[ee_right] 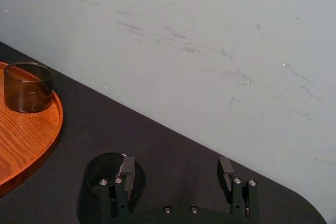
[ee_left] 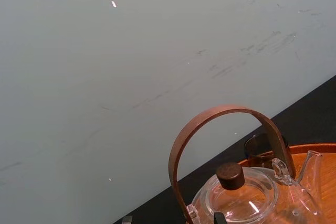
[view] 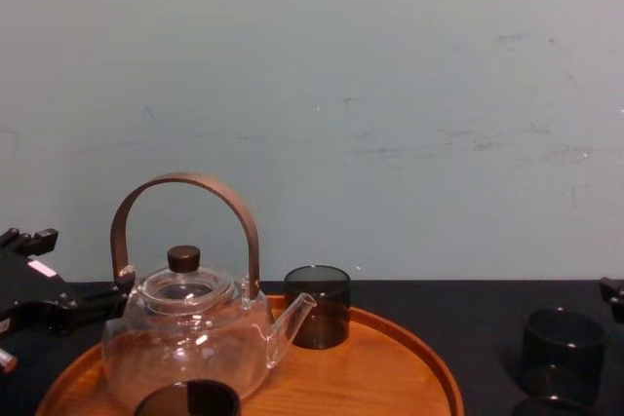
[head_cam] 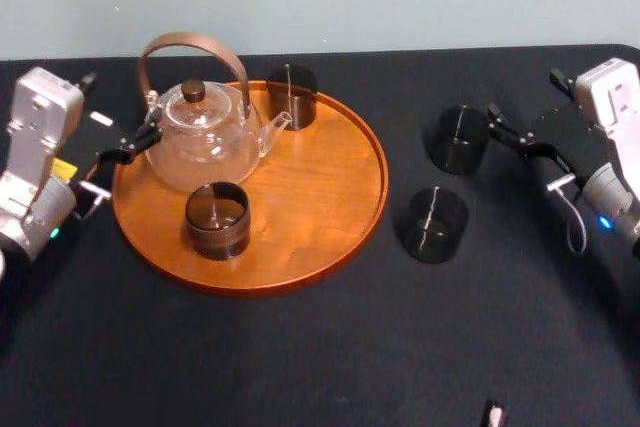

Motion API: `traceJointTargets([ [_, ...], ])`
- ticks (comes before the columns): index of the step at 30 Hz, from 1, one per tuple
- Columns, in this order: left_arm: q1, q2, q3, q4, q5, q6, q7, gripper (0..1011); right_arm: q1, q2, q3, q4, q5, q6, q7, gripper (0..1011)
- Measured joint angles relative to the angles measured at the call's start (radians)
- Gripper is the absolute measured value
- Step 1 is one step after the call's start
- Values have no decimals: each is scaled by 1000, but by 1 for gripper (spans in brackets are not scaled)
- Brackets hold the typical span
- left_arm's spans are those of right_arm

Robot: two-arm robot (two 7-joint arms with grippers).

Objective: Pick up the glass from the table and place it on the tray.

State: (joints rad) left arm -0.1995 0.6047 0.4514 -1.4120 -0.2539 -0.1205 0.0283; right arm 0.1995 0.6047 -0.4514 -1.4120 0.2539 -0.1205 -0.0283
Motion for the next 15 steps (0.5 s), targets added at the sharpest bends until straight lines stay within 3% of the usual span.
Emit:
traceJointTargets([
  [15,0,0,0,0,0,0,0,1001,0,0,0,0,0,0,0,1002],
])
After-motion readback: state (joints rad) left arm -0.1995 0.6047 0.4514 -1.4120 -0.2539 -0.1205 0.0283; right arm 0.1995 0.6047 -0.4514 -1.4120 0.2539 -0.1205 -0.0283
